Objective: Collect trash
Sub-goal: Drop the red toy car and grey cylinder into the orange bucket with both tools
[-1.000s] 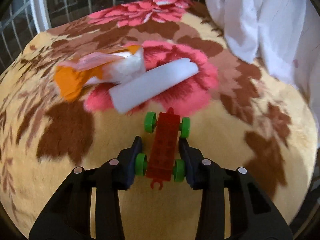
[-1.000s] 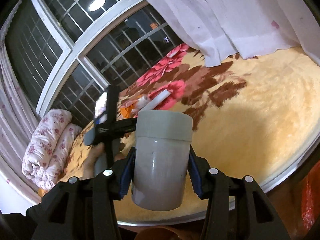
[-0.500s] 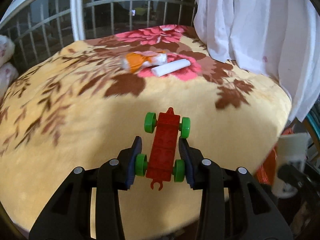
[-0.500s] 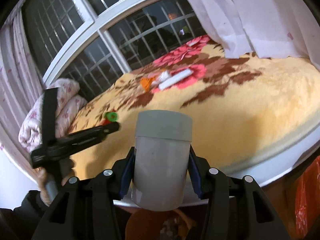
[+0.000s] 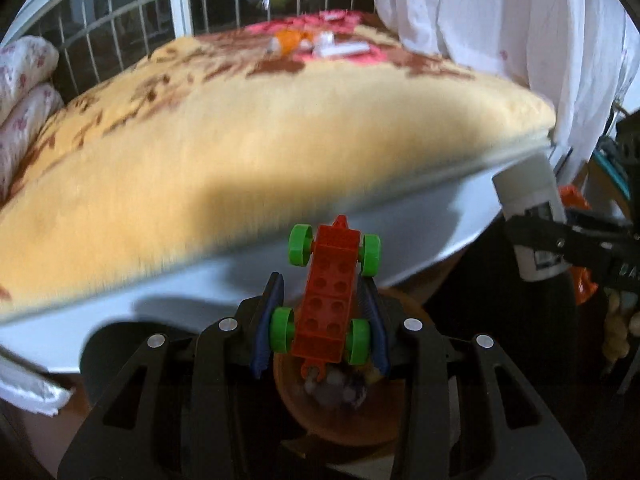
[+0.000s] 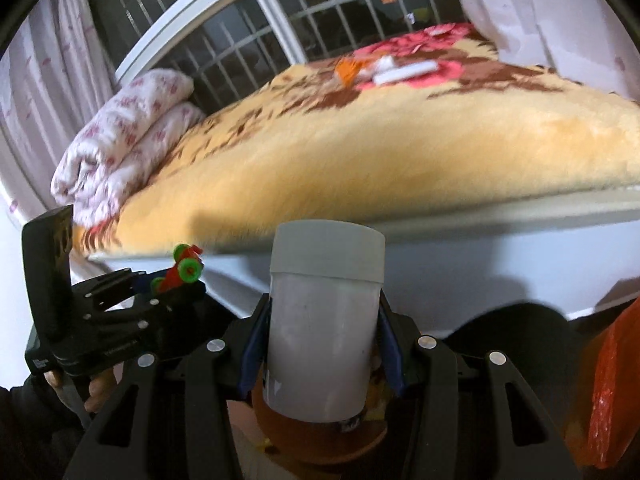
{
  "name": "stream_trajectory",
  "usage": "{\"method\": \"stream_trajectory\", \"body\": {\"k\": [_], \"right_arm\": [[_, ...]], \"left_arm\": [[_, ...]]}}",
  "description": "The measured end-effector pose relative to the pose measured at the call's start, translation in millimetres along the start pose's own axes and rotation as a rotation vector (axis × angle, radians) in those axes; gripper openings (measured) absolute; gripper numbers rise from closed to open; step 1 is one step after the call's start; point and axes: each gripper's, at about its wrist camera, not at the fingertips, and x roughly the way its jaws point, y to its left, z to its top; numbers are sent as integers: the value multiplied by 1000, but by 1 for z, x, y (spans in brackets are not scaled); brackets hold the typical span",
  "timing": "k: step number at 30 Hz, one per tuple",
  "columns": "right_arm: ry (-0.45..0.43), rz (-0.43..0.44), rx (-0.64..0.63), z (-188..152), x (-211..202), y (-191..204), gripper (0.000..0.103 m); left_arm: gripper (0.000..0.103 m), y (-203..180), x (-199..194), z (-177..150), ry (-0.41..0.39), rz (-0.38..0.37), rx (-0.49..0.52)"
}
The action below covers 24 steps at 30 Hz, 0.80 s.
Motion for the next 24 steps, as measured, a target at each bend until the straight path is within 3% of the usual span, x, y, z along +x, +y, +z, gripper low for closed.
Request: {"method": "stream_trajectory", "body": {"k": [7,20,22,23,24], "right_arm": [[100,12,-41,-29,20,16,48],[148,16,-75,-39,28,22,50],[174,30,-63,-39,34,19,86],[172,20,-56,-39,37,16,86],[173,3,-50,-39,40,13,85]], "left_arm": [[38,-4,20,-38,96,12,3],[40,-8,24,-39,101,19,31],[74,-10,33,-39,134,42,44],[91,-9,38,-40,146,56,33],[91,-7,41,-41,151,52,21]]}}
